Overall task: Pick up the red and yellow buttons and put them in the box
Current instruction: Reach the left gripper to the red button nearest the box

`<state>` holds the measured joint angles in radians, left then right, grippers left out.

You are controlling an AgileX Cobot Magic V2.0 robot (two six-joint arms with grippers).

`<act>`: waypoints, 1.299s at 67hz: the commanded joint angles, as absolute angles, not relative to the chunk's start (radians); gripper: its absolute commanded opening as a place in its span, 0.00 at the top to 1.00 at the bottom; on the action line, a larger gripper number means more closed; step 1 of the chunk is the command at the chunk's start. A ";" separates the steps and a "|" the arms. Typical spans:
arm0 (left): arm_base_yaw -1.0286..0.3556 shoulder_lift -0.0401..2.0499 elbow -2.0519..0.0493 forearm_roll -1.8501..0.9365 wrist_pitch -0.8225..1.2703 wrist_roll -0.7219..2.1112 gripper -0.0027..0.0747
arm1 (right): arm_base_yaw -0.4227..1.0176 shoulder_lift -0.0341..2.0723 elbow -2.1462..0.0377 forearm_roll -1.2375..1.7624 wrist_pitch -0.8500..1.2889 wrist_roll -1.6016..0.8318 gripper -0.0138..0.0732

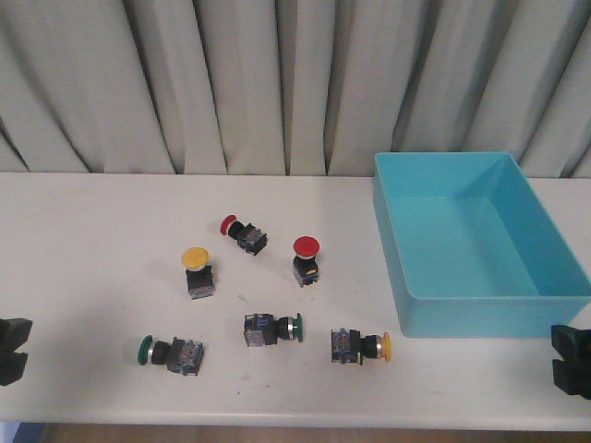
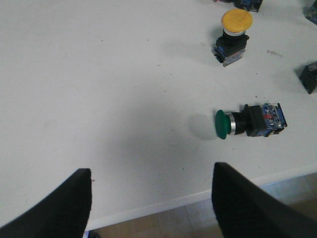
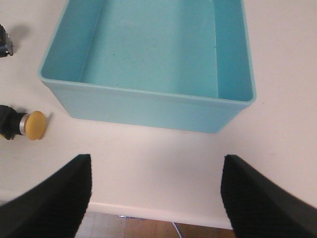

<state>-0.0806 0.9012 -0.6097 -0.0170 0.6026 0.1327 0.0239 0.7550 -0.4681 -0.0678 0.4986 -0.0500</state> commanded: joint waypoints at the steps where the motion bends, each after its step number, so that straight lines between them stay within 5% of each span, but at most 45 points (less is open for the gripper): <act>1: -0.109 0.959 -0.700 -0.050 0.583 0.184 0.28 | 0.025 0.757 -0.501 -0.074 0.438 -0.059 0.22; 52: -0.448 1.664 -1.284 -0.290 0.578 0.566 0.28 | 0.025 0.757 -0.501 -0.074 0.440 -0.059 0.22; 87: -0.480 2.099 -1.748 -0.513 0.649 0.801 0.28 | 0.025 0.757 -0.501 -0.071 0.440 -0.059 0.22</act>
